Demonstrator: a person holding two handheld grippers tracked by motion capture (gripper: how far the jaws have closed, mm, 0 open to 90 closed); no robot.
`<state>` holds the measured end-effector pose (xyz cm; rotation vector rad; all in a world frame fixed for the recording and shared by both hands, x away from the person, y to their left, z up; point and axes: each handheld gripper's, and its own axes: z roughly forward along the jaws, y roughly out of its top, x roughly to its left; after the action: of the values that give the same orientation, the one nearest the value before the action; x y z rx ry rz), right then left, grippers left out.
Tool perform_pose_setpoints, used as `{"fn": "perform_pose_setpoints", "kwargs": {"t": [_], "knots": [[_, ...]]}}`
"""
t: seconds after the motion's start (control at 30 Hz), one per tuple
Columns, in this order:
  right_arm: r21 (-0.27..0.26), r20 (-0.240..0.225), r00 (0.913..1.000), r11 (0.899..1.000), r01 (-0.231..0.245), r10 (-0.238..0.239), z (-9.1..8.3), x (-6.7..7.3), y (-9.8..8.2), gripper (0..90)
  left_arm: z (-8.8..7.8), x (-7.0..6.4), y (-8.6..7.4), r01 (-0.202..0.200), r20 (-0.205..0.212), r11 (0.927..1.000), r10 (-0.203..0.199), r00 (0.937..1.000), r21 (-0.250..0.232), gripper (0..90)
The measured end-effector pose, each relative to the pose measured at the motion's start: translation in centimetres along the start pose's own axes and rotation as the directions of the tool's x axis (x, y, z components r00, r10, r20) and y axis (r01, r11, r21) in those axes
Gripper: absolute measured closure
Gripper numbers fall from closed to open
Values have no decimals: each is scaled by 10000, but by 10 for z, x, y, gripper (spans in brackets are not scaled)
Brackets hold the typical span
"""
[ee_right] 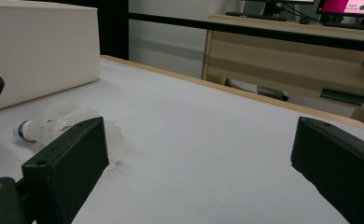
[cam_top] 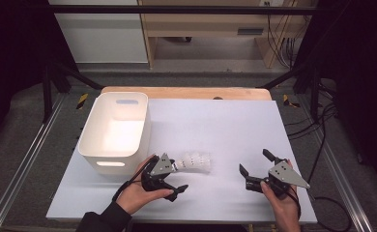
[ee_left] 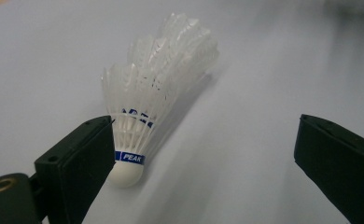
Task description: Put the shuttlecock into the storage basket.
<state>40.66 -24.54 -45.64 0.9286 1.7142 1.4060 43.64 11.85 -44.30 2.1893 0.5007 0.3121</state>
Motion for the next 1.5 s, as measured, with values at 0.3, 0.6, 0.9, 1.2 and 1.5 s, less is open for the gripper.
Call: {"fn": "perform_pose_setpoints", "kwargs": {"t": [0.3,0.6,0.9,1.2,1.5], "knots": [[35,-37,10000,10000,10,-10,2,1,0,40,19,14,4,202,-677,9992,-179,9975,331,50],[243,-444,9989,9996,151,-140,12,8,3,44,62,35,18,205,-797,9966,-141,9967,804,124],[922,-998,9948,9957,-107,199,41,14,9,68,73,40,16,264,-691,9948,-196,9974,981,220],[1166,-1044,9940,9930,-189,312,31,13,7,72,74,35,17,-105,-447,9963,143,9989,849,310],[1246,-1166,9926,9920,-177,324,31,13,6,72,78,33,18,-260,-315,9965,285,9991,796,369]]}}
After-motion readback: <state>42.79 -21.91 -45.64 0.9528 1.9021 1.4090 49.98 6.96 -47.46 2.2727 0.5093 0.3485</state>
